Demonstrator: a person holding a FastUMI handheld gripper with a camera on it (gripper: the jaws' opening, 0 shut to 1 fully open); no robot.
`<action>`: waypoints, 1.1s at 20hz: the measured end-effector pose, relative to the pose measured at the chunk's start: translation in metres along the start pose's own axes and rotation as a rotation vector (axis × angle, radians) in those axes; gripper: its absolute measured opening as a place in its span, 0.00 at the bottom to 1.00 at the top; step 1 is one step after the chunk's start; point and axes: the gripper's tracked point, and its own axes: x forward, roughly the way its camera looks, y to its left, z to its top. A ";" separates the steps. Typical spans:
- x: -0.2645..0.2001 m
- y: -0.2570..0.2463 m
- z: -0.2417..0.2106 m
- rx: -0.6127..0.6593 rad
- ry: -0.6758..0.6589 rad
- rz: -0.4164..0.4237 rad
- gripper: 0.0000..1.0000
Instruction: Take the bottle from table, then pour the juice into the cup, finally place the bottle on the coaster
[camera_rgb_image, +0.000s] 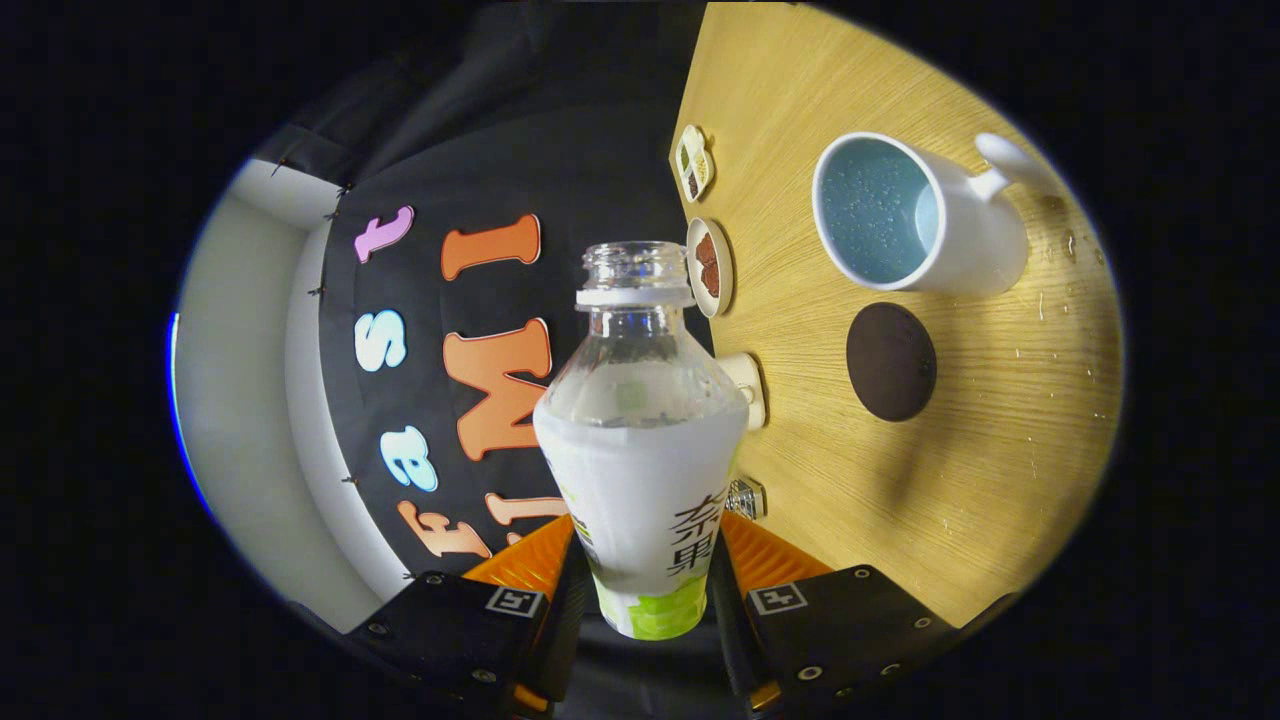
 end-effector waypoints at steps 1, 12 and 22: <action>0.000 0.001 0.000 0.011 -0.004 0.003 0.60; 0.002 0.009 -0.005 0.085 0.003 0.005 0.60; 0.007 0.015 -0.009 0.144 0.006 0.026 0.60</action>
